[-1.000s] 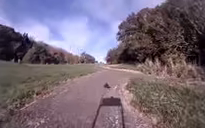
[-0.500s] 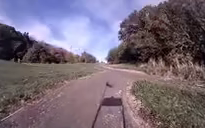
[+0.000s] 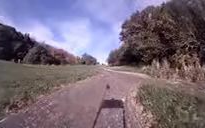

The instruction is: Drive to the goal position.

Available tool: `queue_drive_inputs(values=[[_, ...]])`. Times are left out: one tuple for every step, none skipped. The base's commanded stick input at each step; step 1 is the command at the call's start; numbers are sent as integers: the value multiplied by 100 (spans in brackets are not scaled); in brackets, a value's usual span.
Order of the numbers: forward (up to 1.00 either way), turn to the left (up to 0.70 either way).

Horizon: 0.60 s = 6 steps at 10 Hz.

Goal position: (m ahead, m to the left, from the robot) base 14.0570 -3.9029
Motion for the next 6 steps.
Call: queue_drive_inputs(values=[[70, -4], [70, -4], [70, -4], [70, -4], [70, -5], [70, -5]])
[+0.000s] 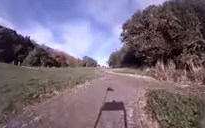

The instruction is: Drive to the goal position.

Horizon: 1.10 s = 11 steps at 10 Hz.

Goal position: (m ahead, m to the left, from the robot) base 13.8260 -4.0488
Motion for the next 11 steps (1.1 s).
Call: queue_drive_inputs(values=[[70, -4], [70, -4], [70, -4], [70, -4], [70, -4], [70, -4], [70, -4], [70, -4], [70, 0], [70, 0], [70, -9]])
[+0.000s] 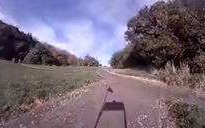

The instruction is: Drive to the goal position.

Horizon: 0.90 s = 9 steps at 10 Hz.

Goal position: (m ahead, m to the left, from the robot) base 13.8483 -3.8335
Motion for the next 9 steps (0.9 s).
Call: queue_drive_inputs(values=[[70, -11], [70, -13], [70, -14], [70, -14], [70, -14], [70, -14], [70, -14], [70, -14], [70, -14]])
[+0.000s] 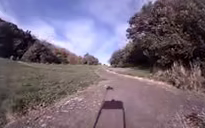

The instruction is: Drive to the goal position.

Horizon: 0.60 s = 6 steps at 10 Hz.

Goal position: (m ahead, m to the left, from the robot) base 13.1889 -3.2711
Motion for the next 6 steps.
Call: queue_drive_inputs(values=[[70, -14], [70, -14], [70, -14], [70, -14], [70, -14], [70, -14]])
